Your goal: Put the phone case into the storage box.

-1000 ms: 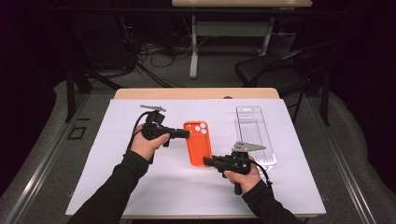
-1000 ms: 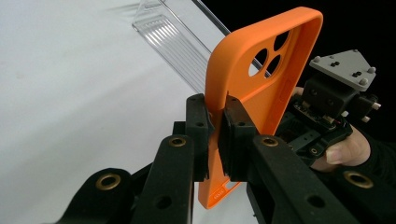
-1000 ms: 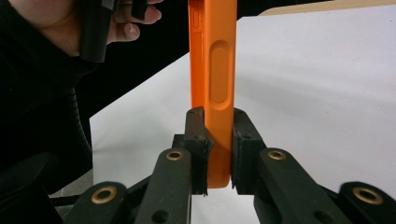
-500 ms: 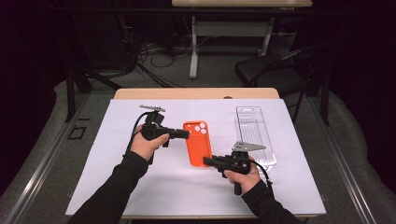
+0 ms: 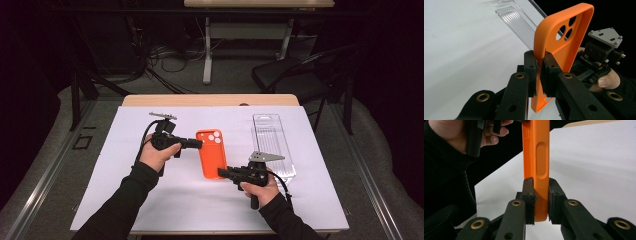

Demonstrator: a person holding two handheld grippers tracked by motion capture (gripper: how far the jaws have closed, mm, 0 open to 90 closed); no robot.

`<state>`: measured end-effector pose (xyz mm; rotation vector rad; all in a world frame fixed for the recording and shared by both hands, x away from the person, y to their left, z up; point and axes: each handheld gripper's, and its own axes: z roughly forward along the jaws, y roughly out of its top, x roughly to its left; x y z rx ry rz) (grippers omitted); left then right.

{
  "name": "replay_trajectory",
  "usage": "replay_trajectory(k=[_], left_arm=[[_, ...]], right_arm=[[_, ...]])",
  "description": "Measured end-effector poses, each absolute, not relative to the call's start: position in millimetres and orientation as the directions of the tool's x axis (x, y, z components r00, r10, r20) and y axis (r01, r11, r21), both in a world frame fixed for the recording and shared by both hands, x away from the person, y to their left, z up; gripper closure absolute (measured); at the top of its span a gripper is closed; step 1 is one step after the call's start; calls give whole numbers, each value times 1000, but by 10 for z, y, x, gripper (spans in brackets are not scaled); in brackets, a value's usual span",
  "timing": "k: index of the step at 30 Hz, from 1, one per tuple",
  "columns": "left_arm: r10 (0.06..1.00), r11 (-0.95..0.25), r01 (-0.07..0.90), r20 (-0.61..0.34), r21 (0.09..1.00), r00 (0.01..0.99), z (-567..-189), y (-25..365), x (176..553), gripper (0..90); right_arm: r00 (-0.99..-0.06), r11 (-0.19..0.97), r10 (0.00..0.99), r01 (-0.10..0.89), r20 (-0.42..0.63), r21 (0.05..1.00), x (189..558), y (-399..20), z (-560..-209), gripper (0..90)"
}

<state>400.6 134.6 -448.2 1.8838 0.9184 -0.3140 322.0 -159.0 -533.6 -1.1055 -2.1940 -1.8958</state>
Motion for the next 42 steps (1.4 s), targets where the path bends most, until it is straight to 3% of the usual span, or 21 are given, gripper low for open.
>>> replay_trajectory(k=[20, 28, 42], left_arm=[[512, -229, 741, -569, 632, 644, -4485, 1348, 3999, 839], [551, -221, 745, -550, 629, 628, -4462, 1357, 3979, 839], [645, -290, 701, -409, 651, 646, -4369, 1207, 3876, 839]], right_arm=[[-735, 10, 517, 517, 438, 856, 3245, -1610, -5336, 573], [-739, 47, 575, 458, 351, 888, 3214, -1619, -5306, 540], [-745, 214, 656, 340, 123, 916, 3135, -1565, -5198, 489]])
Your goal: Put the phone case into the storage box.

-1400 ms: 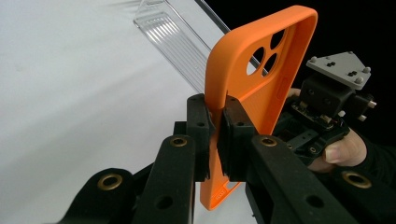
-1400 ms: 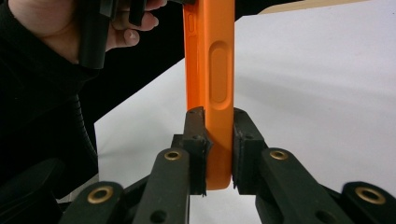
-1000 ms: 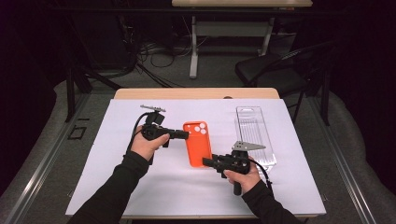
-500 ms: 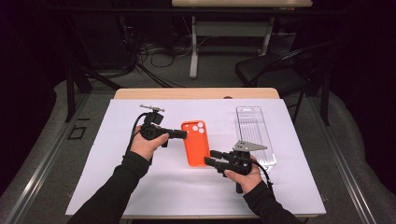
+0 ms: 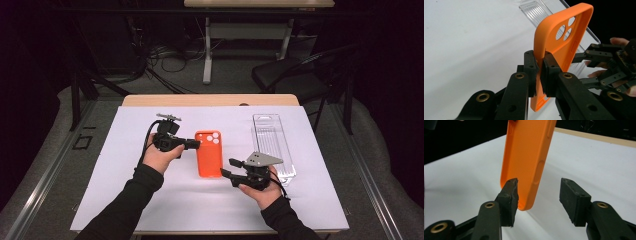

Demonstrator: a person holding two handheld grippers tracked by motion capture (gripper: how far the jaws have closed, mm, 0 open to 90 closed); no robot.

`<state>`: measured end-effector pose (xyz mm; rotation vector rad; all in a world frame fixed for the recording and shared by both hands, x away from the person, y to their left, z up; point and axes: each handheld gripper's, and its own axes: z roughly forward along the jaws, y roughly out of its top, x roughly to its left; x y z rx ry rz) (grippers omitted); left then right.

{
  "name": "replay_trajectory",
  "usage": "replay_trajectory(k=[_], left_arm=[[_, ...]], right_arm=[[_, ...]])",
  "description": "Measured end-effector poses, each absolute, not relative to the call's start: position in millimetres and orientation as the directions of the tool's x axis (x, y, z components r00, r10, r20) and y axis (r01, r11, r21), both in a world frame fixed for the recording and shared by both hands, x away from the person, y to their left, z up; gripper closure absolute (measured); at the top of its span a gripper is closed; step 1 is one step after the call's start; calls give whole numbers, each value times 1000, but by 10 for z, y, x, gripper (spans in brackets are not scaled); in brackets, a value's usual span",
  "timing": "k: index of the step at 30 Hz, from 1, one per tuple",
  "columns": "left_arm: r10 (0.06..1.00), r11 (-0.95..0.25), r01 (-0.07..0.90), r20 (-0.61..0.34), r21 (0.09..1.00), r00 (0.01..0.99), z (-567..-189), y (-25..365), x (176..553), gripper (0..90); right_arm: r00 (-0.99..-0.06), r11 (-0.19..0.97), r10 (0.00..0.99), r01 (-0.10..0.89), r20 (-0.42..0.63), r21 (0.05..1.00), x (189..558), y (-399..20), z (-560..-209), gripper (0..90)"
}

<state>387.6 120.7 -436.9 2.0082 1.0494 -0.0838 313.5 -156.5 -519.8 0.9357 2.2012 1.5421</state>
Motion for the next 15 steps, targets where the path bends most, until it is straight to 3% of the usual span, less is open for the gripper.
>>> replay_trajectory(k=[3, 15], left_arm=[[656, -300, 696, -388, 653, 647, -4358, 1185, 3856, 838], [693, -323, 671, -316, 667, 648, -4318, 1125, 3761, 839]], right_arm=[[-745, 254, 664, 303, 62, 919, 3113, -1538, -5155, 480], [-749, 290, 662, 259, 2, 921, 3105, -1496, -5026, 479]])
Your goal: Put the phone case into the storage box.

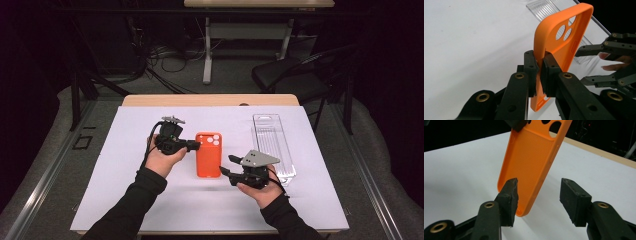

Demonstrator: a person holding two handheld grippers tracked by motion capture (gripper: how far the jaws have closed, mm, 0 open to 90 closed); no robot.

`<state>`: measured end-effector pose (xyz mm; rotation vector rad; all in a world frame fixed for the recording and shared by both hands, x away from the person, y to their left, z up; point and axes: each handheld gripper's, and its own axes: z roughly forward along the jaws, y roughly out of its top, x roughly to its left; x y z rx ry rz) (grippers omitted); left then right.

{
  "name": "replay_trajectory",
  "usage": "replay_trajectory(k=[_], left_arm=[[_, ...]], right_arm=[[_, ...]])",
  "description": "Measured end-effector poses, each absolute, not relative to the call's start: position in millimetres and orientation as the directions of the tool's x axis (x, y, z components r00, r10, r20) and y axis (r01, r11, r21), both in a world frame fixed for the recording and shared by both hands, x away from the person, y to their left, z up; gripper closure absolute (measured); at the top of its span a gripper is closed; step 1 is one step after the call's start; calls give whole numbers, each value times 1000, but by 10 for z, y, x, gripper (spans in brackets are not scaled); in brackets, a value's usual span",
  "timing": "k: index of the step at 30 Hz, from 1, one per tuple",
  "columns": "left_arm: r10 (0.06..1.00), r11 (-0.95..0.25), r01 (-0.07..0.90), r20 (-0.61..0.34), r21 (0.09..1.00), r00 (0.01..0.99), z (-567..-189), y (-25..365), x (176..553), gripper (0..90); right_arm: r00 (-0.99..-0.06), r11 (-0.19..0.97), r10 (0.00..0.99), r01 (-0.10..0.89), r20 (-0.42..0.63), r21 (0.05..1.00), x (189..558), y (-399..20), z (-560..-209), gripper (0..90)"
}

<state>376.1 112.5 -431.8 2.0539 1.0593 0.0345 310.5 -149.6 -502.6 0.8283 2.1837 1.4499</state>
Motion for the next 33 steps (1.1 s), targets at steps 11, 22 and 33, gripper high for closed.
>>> replay_trajectory(k=[11, 22, 33], left_arm=[[719, -343, 657, -263, 672, 643, -4313, 1033, 3696, 839], [732, -349, 656, -242, 670, 637, -4314, 989, 3668, 839], [739, -353, 654, -229, 669, 633, -4323, 933, 3631, 839]], right_arm=[[-714, 323, 700, 340, 19, 884, 3130, -1488, -4930, 387], [-676, 288, 736, 361, 36, 887, 3171, -1475, -4827, 249], [-646, 279, 763, 377, 35, 883, 3271, -1456, -4716, 138]])
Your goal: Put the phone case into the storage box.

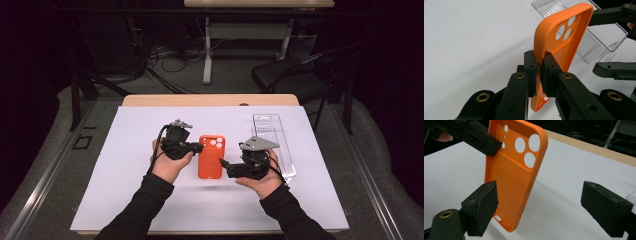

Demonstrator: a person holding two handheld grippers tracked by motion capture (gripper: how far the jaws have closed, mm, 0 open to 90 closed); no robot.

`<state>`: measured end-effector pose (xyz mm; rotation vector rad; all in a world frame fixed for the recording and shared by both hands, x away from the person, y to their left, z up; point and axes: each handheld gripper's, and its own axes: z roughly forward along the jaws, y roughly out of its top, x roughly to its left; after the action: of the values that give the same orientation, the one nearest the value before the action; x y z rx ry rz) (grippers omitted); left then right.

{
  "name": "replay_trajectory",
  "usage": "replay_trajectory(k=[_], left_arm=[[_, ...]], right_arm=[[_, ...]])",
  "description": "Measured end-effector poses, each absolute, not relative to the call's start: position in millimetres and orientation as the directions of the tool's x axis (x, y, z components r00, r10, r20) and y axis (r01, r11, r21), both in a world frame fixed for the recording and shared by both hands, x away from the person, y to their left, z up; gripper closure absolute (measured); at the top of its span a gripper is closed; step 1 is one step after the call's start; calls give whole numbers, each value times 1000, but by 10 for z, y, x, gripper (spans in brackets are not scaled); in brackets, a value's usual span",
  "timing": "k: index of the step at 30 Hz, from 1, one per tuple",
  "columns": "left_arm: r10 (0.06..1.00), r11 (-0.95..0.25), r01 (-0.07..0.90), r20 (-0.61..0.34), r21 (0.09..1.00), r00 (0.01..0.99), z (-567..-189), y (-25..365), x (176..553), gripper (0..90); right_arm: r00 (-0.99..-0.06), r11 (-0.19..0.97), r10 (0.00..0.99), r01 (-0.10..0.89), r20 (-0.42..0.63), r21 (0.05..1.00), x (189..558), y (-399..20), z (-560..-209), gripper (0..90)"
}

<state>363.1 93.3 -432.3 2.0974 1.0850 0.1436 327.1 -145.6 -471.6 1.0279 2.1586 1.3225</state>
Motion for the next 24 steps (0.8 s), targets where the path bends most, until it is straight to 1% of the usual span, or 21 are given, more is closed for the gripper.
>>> replay_trajectory(k=[4, 7, 11, 21, 22, 24], left_arm=[[736, -358, 654, -229, 667, 637, -4333, 908, 3625, 838], [735, -360, 652, -228, 668, 639, -4341, 890, 3615, 839], [736, -354, 654, -233, 668, 636, -4351, 874, 3598, 839], [731, -350, 653, -240, 671, 638, -4361, 858, 3573, 839], [732, -350, 652, -238, 672, 639, -4363, 856, 3571, 839], [732, -351, 651, -236, 673, 639, -4364, 856, 3569, 839]], right_arm=[[-649, 294, 761, 361, 12, 885, 3281, -1431, -4700, 159], [-651, 313, 759, 341, -18, 887, 3281, -1417, -4678, 232], [-653, 331, 756, 321, -46, 887, 3286, -1406, -4645, 299], [-659, 361, 748, 311, -74, 879, 3303, -1381, -4549, 433], [-662, 365, 746, 312, -76, 877, 3307, -1380, -4542, 436], [-659, 367, 748, 313, -77, 876, 3304, -1376, -4526, 475]])
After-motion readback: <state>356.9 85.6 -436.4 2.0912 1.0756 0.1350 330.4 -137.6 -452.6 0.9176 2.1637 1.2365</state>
